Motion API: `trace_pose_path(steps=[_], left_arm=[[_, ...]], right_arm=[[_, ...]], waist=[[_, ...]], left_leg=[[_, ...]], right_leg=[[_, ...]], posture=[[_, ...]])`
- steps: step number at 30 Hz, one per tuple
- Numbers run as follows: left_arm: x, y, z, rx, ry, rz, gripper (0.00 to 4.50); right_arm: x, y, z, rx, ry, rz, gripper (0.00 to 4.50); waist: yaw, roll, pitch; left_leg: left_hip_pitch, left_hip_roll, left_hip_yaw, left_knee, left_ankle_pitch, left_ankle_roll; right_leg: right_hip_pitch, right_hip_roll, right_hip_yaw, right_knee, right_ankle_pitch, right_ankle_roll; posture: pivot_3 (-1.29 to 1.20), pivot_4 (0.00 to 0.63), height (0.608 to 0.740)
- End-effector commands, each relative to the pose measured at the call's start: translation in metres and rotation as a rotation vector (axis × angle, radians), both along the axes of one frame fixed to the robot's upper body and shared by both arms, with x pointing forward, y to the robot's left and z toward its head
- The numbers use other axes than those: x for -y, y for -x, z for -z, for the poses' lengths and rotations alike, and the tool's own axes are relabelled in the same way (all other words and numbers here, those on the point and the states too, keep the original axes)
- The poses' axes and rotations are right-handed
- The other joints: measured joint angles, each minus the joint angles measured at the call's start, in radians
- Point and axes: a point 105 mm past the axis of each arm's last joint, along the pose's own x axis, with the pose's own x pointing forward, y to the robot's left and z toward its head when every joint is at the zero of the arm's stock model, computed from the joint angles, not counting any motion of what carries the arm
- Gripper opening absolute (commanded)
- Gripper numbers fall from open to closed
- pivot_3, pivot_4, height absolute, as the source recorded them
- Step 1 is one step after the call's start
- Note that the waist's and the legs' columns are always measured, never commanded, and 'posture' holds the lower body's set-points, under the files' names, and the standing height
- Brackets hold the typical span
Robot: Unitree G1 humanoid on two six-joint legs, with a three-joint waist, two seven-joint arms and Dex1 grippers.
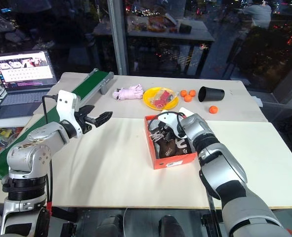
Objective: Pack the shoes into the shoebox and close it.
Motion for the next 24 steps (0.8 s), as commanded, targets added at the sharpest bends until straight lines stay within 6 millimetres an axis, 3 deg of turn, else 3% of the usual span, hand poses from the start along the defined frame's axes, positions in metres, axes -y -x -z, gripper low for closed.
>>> trace_pose_path(steps=[1,8,10,13,19,24], left_arm=[[0.008,0.003,-0.012,0.064,-0.018,0.023,4.50],[0.016,0.000,-0.009,0.060,-0.008,0.043,4.50],[0.018,-0.001,-0.009,0.060,-0.004,0.051,4.50],[0.021,-0.001,-0.008,0.058,-0.017,0.069,4.50],[0.020,-0.003,-0.006,0.050,-0.037,0.091,4.50],[0.031,-0.004,-0.005,0.041,-0.073,0.176,4.50]], right_arm=[[0.026,0.021,0.043,-0.160,0.144,0.020,0.38],[0.008,0.016,0.041,-0.131,0.101,0.064,0.38],[0.004,0.013,0.041,-0.113,0.072,0.088,1.34],[-0.001,0.003,0.030,-0.048,-0.008,0.157,2.29],[0.003,-0.011,-0.008,-0.011,-0.177,0.248,4.31],[0.005,-0.010,-0.081,0.031,-0.441,0.309,4.45]], waist=[[0.005,0.000,0.000],[0.005,-0.001,-0.002],[-0.002,-0.001,-0.002],[-0.009,-0.002,-0.002],[-0.012,0.001,0.000],[-0.001,0.008,0.006]], left_leg=[[0.000,0.000,0.000,0.000,0.000,0.000],[-0.001,0.001,0.000,-0.006,0.000,0.000],[0.000,0.001,0.000,-0.005,0.000,0.000],[0.002,0.001,0.000,-0.005,0.000,0.000],[0.001,0.001,0.000,-0.006,0.000,0.000],[-0.007,0.000,-0.001,-0.005,0.000,0.001]], right_leg=[[0.000,0.000,0.000,0.000,-0.001,-0.001],[-0.001,0.001,-0.001,0.004,0.001,-0.002],[-0.001,0.001,-0.001,0.004,0.000,-0.003],[0.000,0.001,-0.001,0.004,-0.003,-0.004],[-0.001,0.001,0.000,0.005,-0.003,-0.002],[-0.007,0.001,0.000,0.005,0.000,0.000]], posture=[[0.00,0.150,0.736],[0.00,0.150,0.736],[0.00,0.150,0.736],[0.00,0.150,0.736],[0.00,0.150,0.736],[0.00,0.150,0.736]])
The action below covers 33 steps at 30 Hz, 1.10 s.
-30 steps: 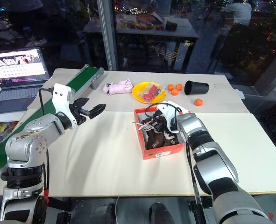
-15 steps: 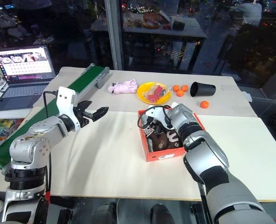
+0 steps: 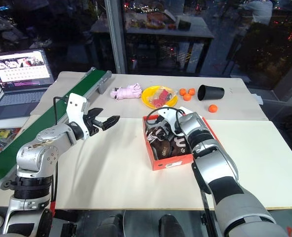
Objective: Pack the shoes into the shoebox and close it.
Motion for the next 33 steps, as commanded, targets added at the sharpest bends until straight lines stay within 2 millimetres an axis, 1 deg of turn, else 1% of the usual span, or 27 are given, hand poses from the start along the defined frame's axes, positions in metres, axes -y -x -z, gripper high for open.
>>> trace_pose_path(steps=[1,2,3,4,6,7,8,9,10,11,12,14,15,19,20,22,23,24,26,27,29,32,33], left_arm=[[0.010,0.000,-0.015,0.058,-0.027,0.074,4.50],[0.013,0.000,-0.014,0.056,-0.044,0.100,4.50],[0.017,0.002,-0.012,0.052,-0.066,0.137,4.50],[0.021,0.003,-0.010,0.049,-0.090,0.180,4.50],[0.029,0.006,-0.008,0.042,-0.122,0.260,4.50],[0.031,0.007,-0.007,0.040,-0.131,0.286,4.50],[0.036,0.009,-0.007,0.040,-0.145,0.329,4.50],[0.039,0.010,-0.007,0.040,-0.154,0.358,4.50],[0.043,0.012,-0.008,0.040,-0.158,0.406,4.50],[0.048,0.015,-0.009,0.038,-0.155,0.459,4.50],[0.051,0.015,-0.011,0.035,-0.153,0.495,4.50],[0.054,0.014,-0.012,0.035,-0.163,0.540,4.50],[0.054,0.013,-0.013,0.034,-0.166,0.553,4.50],[0.055,0.005,-0.017,0.037,-0.186,0.591,4.50],[0.056,0.003,-0.018,0.040,-0.195,0.599,4.50],[0.056,0.002,-0.020,0.043,-0.203,0.610,4.50],[0.057,0.002,-0.021,0.044,-0.204,0.620,4.50],[0.059,0.003,-0.023,0.046,-0.208,0.633,4.50],[0.060,0.006,-0.027,0.049,-0.215,0.660,4.50],[0.060,0.008,-0.028,0.051,-0.218,0.673,4.50],[0.059,0.011,-0.032,0.052,-0.221,0.691,4.50],[0.056,0.015,-0.036,0.052,-0.235,0.705,4.50],[0.055,0.015,-0.037,0.052,-0.239,0.706,4.50]], right_arm=[[0.005,0.005,-0.057,0.060,-0.186,0.056,4.45],[0.006,0.012,-0.069,0.072,-0.227,0.064,4.45],[0.008,0.022,-0.082,0.081,-0.283,0.069,4.45],[0.011,0.034,-0.094,0.092,-0.331,0.071,4.45],[0.015,0.062,-0.109,0.102,-0.392,0.052,4.45],[0.015,0.072,-0.112,0.104,-0.403,0.041,4.45],[0.019,0.087,-0.115,0.107,-0.410,0.029,4.45],[0.021,0.097,-0.116,0.109,-0.410,0.024,4.45],[0.032,0.110,-0.113,0.113,-0.392,0.037,4.45],[0.048,0.125,-0.108,0.112,-0.378,0.079,4.45],[0.062,0.136,-0.104,0.116,-0.368,0.126,4.45],[0.083,0.150,-0.101,0.155,-0.387,0.216,3.91],[0.091,0.156,-0.099,0.175,-0.396,0.249,3.74],[0.113,0.188,-0.069,0.174,-0.331,0.380,2.25],[0.117,0.193,-0.063,0.176,-0.327,0.406,1.99],[0.120,0.198,-0.053,0.176,-0.330,0.448,1.26],[0.120,0.199,-0.043,0.170,-0.363,0.472,0.91],[0.122,0.202,-0.030,0.148,-0.376,0.509,0.67],[0.129,0.205,-0.002,0.113,-0.331,0.562,0.02],[0.131,0.204,0.007,0.117,-0.339,0.591,0.02],[0.143,0.194,0.021,0.163,-0.380,0.695,0.02],[0.151,0.180,0.045,0.204,-0.403,0.784,0.02],[0.151,0.174,0.052,0.216,-0.417,0.798,0.02]], waist=[[0.003,0.002,0.001],[0.003,0.002,0.001],[0.004,0.002,0.001],[0.005,0.002,0.001],[0.013,0.003,0.002],[0.018,0.003,0.002],[0.020,0.003,0.002],[0.023,0.003,0.002],[0.024,0.003,0.002],[0.025,0.003,0.002],[0.035,0.003,0.002],[0.045,0.003,0.002],[0.046,0.003,0.002],[0.041,0.003,0.002],[0.039,0.003,0.002],[0.032,0.004,0.002],[0.024,0.004,0.002],[0.022,0.004,0.002],[0.022,0.003,0.002],[0.022,0.004,0.002],[0.015,0.004,0.002],[0.012,0.004,0.002],[0.012,0.004,0.002]], left_leg=[[-0.003,-0.001,0.000,0.001,0.000,0.000],[-0.005,-0.001,0.000,0.001,0.001,0.002],[-0.007,-0.001,0.000,0.001,0.004,0.006],[-0.009,-0.001,0.000,0.000,0.004,0.007],[-0.013,-0.001,-0.001,-0.001,0.004,0.007],[-0.014,-0.001,-0.001,-0.001,0.004,0.006],[-0.014,-0.001,-0.001,-0.001,0.003,0.006],[-0.014,-0.001,-0.001,-0.001,0.003,0.006],[-0.015,-0.001,-0.001,-0.001,0.003,0.006],[-0.015,-0.001,-0.001,0.000,0.003,0.006],[-0.015,-0.001,-0.001,0.000,0.003,0.006],[-0.015,-0.001,-0.001,0.002,0.002,0.006],[-0.015,-0.002,-0.001,0.002,0.002,0.006],[-0.015,-0.002,-0.002,0.005,0.002,0.007],[-0.014,-0.002,-0.002,0.006,0.002,0.007],[-0.012,-0.002,-0.002,0.006,0.002,0.007],[-0.012,-0.002,-0.002,0.007,0.002,0.007],[-0.012,-0.002,-0.002,0.007,0.002,0.007],[-0.012,-0.002,-0.004,0.008,0.003,0.007],[-0.012,-0.003,-0.004,0.007,0.003,0.007],[-0.013,-0.003,-0.004,0.007,0.003,0.007],[-0.012,-0.003,-0.004,0.008,0.003,0.007],[-0.012,-0.003,-0.004,0.008,0.003,0.007]], right_leg=[[-0.003,-0.001,0.000,0.000,0.001,0.000],[-0.004,-0.001,0.001,0.000,0.001,0.000],[-0.006,-0.001,0.001,0.000,0.001,0.000],[-0.009,-0.001,0.001,0.000,0.001,0.000],[-0.014,0.000,0.000,0.002,0.001,0.000],[-0.014,0.000,0.000,0.002,0.000,0.000],[-0.015,0.000,0.000,0.002,0.000,-0.001],[-0.015,0.000,0.000,0.002,-0.001,-0.001],[-0.015,0.000,0.000,0.002,-0.001,-0.001],[-0.015,0.000,0.000,0.002,-0.001,-0.001],[-0.015,-0.001,0.000,0.002,-0.001,-0.001],[-0.013,-0.001,-0.001,-0.002,-0.002,0.000],[-0.013,-0.002,-0.001,-0.002,-0.002,-0.001],[-0.011,-0.001,0.000,-0.002,-0.005,0.000],[-0.011,-0.001,0.000,-0.002,-0.005,0.000],[-0.010,-0.001,0.001,-0.001,-0.005,0.000],[-0.010,-0.001,0.001,-0.001,-0.004,0.000],[-0.010,-0.001,0.002,-0.001,-0.004,0.000],[-0.009,0.000,0.001,-0.001,-0.004,0.001],[-0.009,-0.001,0.001,-0.001,-0.005,0.001],[-0.009,-0.001,0.002,-0.002,-0.005,0.002],[-0.009,-0.001,0.002,-0.001,-0.004,0.002],[-0.009,-0.001,0.002,-0.001,-0.004,0.002]], posture=[[0.00,0.150,0.736],[0.00,0.150,0.736],[0.00,0.150,0.736],[0.00,0.150,0.736],[0.00,0.150,0.736],[0.00,0.150,0.736],[0.00,0.150,0.736],[0.00,0.150,0.736],[0.00,0.150,0.736],[0.00,0.150,0.736],[0.00,0.150,0.736],[0.00,0.150,0.736],[0.00,0.150,0.736],[0.00,0.150,0.736],[0.00,0.150,0.736],[0.00,0.150,0.736],[0.00,0.150,0.736],[0.00,0.150,0.736],[0.00,0.150,0.736],[0.00,0.150,0.736],[0.00,0.150,0.736],[0.00,0.150,0.736],[0.00,0.150,0.736]])
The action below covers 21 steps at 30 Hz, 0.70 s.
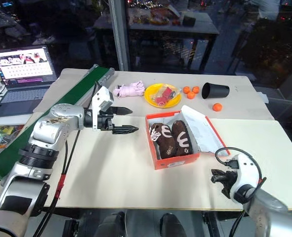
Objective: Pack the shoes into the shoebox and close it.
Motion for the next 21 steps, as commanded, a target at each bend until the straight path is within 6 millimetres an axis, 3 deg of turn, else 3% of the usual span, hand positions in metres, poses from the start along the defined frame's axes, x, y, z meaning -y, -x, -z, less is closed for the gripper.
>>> trace_pose_path(steps=[1,6,11,19,21], left_arm=[[-0.001,0.006,-0.024,0.069,-0.009,0.035,4.50],[-0.004,0.007,-0.030,0.073,-0.021,0.032,4.50],[-0.003,0.007,-0.032,0.071,-0.025,0.030,4.50],[-0.002,0.007,-0.031,0.057,-0.026,0.031,4.50],[-0.001,0.006,-0.029,0.052,-0.031,0.035,4.50]], right_arm=[[0.009,-0.023,0.011,0.102,0.025,0.088,0.02],[0.017,-0.051,0.032,0.153,0.015,0.136,0.02],[0.026,-0.074,0.025,0.289,-0.065,0.208,0.02],[0.032,-0.066,-0.047,0.607,-0.017,0.214,0.02],[0.017,-0.066,-0.082,0.670,-0.058,0.124,0.02]], waist=[[-0.002,0.000,0.000],[-0.007,0.001,0.000],[-0.013,0.001,0.001],[-0.015,0.003,0.002],[-0.016,0.004,0.002]], left_leg=[[0.000,0.000,0.000,0.000,0.000,0.000],[0.000,0.000,0.000,0.000,0.000,0.000],[0.000,0.000,-0.001,-0.001,0.000,0.000],[0.000,0.000,-0.001,-0.001,0.000,0.000],[0.001,0.000,-0.001,-0.001,0.000,0.000]], right_leg=[[0.000,0.000,0.000,0.000,0.000,0.000],[0.000,0.000,0.000,0.000,0.000,0.000],[0.001,0.000,0.000,0.001,0.004,0.006],[0.000,0.001,0.000,0.001,0.004,0.006],[0.001,0.001,0.000,0.002,0.004,0.007]], posture=[[0.00,0.150,0.736],[0.00,0.150,0.736],[0.00,0.150,0.736],[0.00,0.150,0.736],[0.00,0.150,0.736]])
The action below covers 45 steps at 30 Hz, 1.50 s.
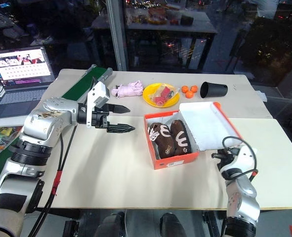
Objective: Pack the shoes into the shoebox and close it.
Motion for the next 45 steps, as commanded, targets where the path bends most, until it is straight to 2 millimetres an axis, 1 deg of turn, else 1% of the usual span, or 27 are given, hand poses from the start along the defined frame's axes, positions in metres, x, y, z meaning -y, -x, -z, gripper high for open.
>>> trace_pose_path(steps=[1,3,4,7,9,11,14,15,18,22,25,26,30,32,33,34,37,39,40,41,43,45], left_arm=[[0.005,0.002,-0.015,0.053,0.005,0.032,4.50],[0.005,0.002,-0.014,0.049,0.005,0.034,4.50],[0.005,0.001,-0.014,0.049,0.004,0.029,4.50],[0.002,0.000,-0.012,0.050,-0.001,0.013,4.50],[-0.001,0.000,-0.010,0.049,-0.001,0.001,4.50],[-0.002,0.001,-0.010,0.049,0.002,-0.008,4.50],[-0.003,0.003,-0.010,0.050,0.009,-0.020,4.50],[-0.003,0.003,-0.010,0.050,0.012,-0.025,4.50],[-0.007,0.004,-0.010,0.054,0.018,-0.051,4.50],[-0.009,0.006,-0.007,0.048,0.023,-0.069,4.50],[-0.009,0.006,-0.006,0.048,0.027,-0.079,4.50],[-0.009,0.006,-0.006,0.049,0.029,-0.084,4.50],[-0.009,0.007,-0.004,0.049,0.035,-0.093,4.50],[-0.008,0.008,-0.002,0.048,0.038,-0.093,4.50],[-0.008,0.008,-0.002,0.047,0.039,-0.093,4.50],[-0.007,0.008,-0.001,0.046,0.041,-0.093,4.50],[-0.005,0.009,0.002,0.045,0.046,-0.094,4.50],[-0.005,0.008,0.003,0.051,0.060,-0.099,4.50],[-0.007,0.006,0.006,0.053,0.065,-0.114,4.50],[-0.008,0.005,0.008,0.058,0.067,-0.126,4.50],[-0.010,0.003,0.011,0.068,0.092,-0.137,4.50],[-0.012,-0.002,0.011,0.105,0.141,-0.172,4.50]], right_arm=[[-0.018,0.005,-0.078,0.193,0.021,-0.133,0.02],[-0.032,0.007,-0.095,0.212,0.003,-0.213,0.02],[-0.045,0.008,-0.103,0.213,-0.006,-0.282,0.02],[-0.080,0.014,-0.115,0.181,-0.013,-0.458,0.02],[-0.102,0.015,-0.117,0.150,-0.007,-0.554,0.02],[-0.119,0.014,-0.116,0.120,-0.005,-0.630,0.02],[-0.134,0.006,-0.109,0.073,-0.001,-0.690,0.02],[-0.138,0.004,-0.106,0.059,0.004,-0.704,0.02],[-0.154,-0.003,-0.088,-0.012,0.039,-0.765,0.02],[-0.171,-0.010,-0.050,-0.167,0.139,-0.844,0.02],[-0.171,-0.016,-0.015,-0.317,0.224,-0.852,0.02],[-0.171,-0.017,-0.006,-0.352,0.252,-0.855,0.02],[-0.170,-0.015,0.017,-0.460,0.348,-0.895,0.02],[-0.170,-0.013,0.018,-0.474,0.386,-0.911,0.02],[-0.170,-0.013,0.017,-0.466,0.404,-0.916,0.02],[-0.170,-0.015,0.009,-0.435,0.403,-0.907,0.02],[-0.168,-0.023,-0.022,-0.302,0.366,-0.869,0.02],[-0.163,-0.026,-0.062,-0.141,0.309,-0.833,0.58],[-0.156,-0.023,-0.081,-0.068,0.322,-0.812,0.76],[-0.149,-0.020,-0.096,-0.015,0.343,-0.790,1.19],[-0.135,-0.013,-0.114,0.037,0.341,-0.747,1.75],[-0.117,-0.008,-0.125,0.063,0.345,-0.695,2.45]], waist=[[-0.001,0.002,0.001],[-0.003,0.003,0.001],[-0.003,0.003,0.001],[-0.003,0.003,0.001],[-0.001,0.003,0.001],[-0.001,0.003,0.001],[-0.001,0.003,0.001],[0.000,0.003,0.001],[0.000,0.003,0.001],[0.001,0.003,0.001],[0.002,0.003,0.001],[0.001,0.003,0.001],[0.000,0.001,0.000],[0.000,0.001,0.000],[0.001,0.001,0.000],[0.002,0.000,-0.001],[0.005,-0.001,-0.001],[0.006,-0.001,-0.001],[0.008,-0.001,-0.001],[0.010,-0.001,-0.001],[0.016,0.000,0.000],[0.024,0.000,0.000]], left_leg=[[0.000,0.000,0.000,0.000,0.000,0.000],[0.000,0.000,0.000,0.001,0.000,0.000],[0.000,0.000,0.000,0.001,0.000,0.000],[0.001,0.001,0.000,0.000,0.000,0.000],[0.001,0.000,-0.001,0.000,0.000,0.000],[0.000,0.000,-0.001,0.000,0.000,0.000],[0.000,0.000,-0.001,0.001,0.000,0.000],[0.000,0.000,-0.001,0.001,0.000,0.000],[0.000,0.000,-0.001,0.001,0.000,0.000],[0.000,0.000,-0.001,0.002,0.000,0.000],[0.000,0.000,-0.001,0.002,0.000,0.000],[0.000,0.000,-0.001,0.002,0.000,0.000],[0.003,0.000,-0.001,0.002,0.000,0.000],[0.009,0.000,-0.001,0.002,0.000,0.001],[0.012,0.000,-0.001,0.001,0.000,0.001],[0.013,0.000,-0.001,0.001,0.000,0.001],[0.014,0.000,-0.001,0.001,0.000,0.001],[0.013,0.000,-0.001,0.001,0.000,0.001],[0.012,0.000,-0.001,0.001,0.000,0.001],[0.011,0.000,-0.001,0.001,0.000,0.001],[0.009,0.000,-0.001,0.001,0.000,0.001],[0.009,0.000,-0.001,0.000,0.000,0.001]], right_leg=[[0.000,0.000,0.000,0.000,0.000,0.000],[0.000,0.000,0.000,0.001,0.000,0.000],[0.000,0.000,0.000,0.001,0.000,0.000],[0.000,0.001,0.000,0.001,0.000,-0.001],[0.000,0.001,0.000,0.001,0.000,-0.002],[0.000,0.001,0.000,0.001,0.000,-0.002],[0.001,0.000,0.000,0.001,0.000,-0.002],[0.001,0.000,0.000,0.001,0.000,-0.002],[0.001,0.001,0.000,0.001,0.000,-0.002],[0.000,0.001,0.000,0.001,0.000,-0.002],[0.000,0.001,0.000,0.001,0.000,-0.002],[0.000,0.001,0.000,0.001,0.000,-0.002],[0.004,0.001,0.000,0.001,0.000,-0.001],[0.010,0.001,0.000,0.000,-0.002,0.000],[0.013,0.001,0.000,-0.001,-0.005,-0.005],[0.013,0.000,0.000,-0.001,-0.006,-0.006],[0.014,0.000,-0.001,-0.001,-0.006,-0.006],[0.014,0.000,0.000,-0.001,-0.006,-0.006],[0.013,0.000,0.000,-0.001,-0.006,-0.006],[0.012,0.000,0.000,-0.001,-0.005,-0.006],[0.010,0.000,0.000,-0.001,-0.002,0.000],[0.010,0.000,-0.001,-0.001,-0.002,0.000]], posture=[[0.00,0.150,0.736],[0.00,0.150,0.736],[0.00,0.150,0.736],[0.00,0.150,0.736],[0.00,0.150,0.736],[0.00,0.150,0.736],[0.00,0.150,0.736],[0.00,0.150,0.736],[0.00,0.150,0.736],[0.00,0.150,0.736],[0.00,0.150,0.736],[0.00,0.150,0.736],[0.00,0.150,0.736],[0.00,0.150,0.736],[0.00,0.150,0.736],[0.00,0.150,0.736],[0.00,0.150,0.736],[0.00,0.150,0.736],[0.00,0.150,0.736],[0.00,0.150,0.736],[0.00,0.150,0.736],[0.00,0.150,0.736]])
